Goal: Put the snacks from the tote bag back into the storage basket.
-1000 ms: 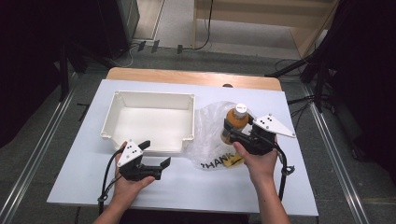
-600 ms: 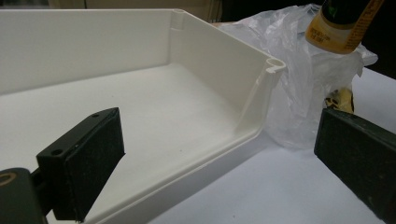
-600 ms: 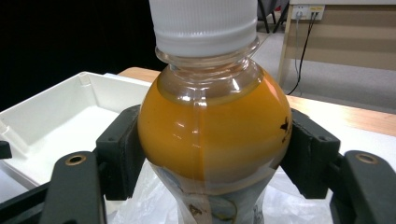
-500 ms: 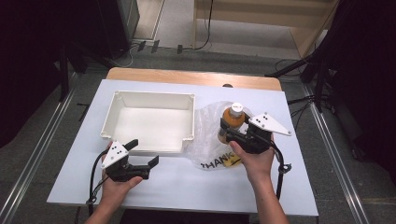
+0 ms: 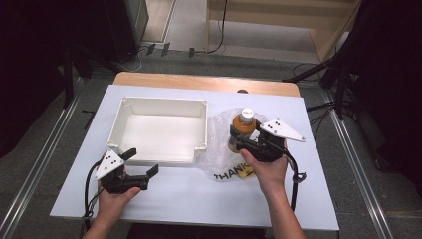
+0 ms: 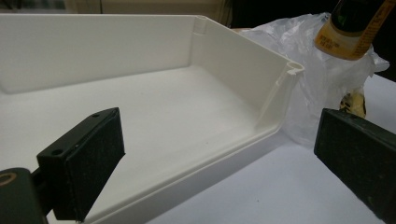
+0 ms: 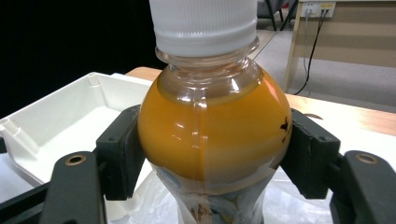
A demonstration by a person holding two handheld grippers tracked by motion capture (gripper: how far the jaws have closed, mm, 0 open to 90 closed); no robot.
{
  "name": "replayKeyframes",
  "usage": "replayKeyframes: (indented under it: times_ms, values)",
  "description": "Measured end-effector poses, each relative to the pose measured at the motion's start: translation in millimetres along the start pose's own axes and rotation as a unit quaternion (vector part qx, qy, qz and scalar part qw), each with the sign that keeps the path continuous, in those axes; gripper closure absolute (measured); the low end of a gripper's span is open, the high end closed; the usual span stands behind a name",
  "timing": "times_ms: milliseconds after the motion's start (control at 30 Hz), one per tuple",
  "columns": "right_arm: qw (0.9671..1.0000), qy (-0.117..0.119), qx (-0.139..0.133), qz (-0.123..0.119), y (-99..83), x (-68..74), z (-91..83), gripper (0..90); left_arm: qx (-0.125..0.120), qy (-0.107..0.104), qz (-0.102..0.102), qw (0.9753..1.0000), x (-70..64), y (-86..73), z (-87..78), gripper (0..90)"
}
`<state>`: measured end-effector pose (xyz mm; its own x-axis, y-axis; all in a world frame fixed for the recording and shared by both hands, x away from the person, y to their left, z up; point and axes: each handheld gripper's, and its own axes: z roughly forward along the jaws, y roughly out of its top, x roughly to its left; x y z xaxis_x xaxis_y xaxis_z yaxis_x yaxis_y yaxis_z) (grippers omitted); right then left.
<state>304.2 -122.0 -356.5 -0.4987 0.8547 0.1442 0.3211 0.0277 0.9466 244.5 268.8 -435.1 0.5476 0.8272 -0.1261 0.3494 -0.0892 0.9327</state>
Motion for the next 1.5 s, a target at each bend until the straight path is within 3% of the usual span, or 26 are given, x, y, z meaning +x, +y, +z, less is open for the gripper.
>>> replayKeyframes:
  times_ms: [333, 567, 867, 1500]
  values:
    - [0.9999, 0.006, 0.005, 0.008, 3.7, 3.0, 7.8, 31.3, -0.003, 0.003, 0.000, 1.0000, 3.0, -0.7, 0.2, 1.6]
    - [1.0000, 0.007, 0.005, -0.002, 10.8, 7.3, 13.6, 31.3, -0.005, 0.002, 0.000, 1.0000, 4.6, -0.6, -1.2, 1.6]
    - [0.9999, 0.010, 0.005, 0.005, 13.8, 12.6, 24.0, 31.3, 0.006, 0.012, 0.007, 0.9999, 4.3, -1.6, 0.2, 1.6]
    - [0.9997, 0.021, 0.007, -0.009, 22.0, 28.7, 43.5, 31.2, 0.009, 0.014, 0.017, 0.9997, 1.7, -2.7, -2.3, 1.6]
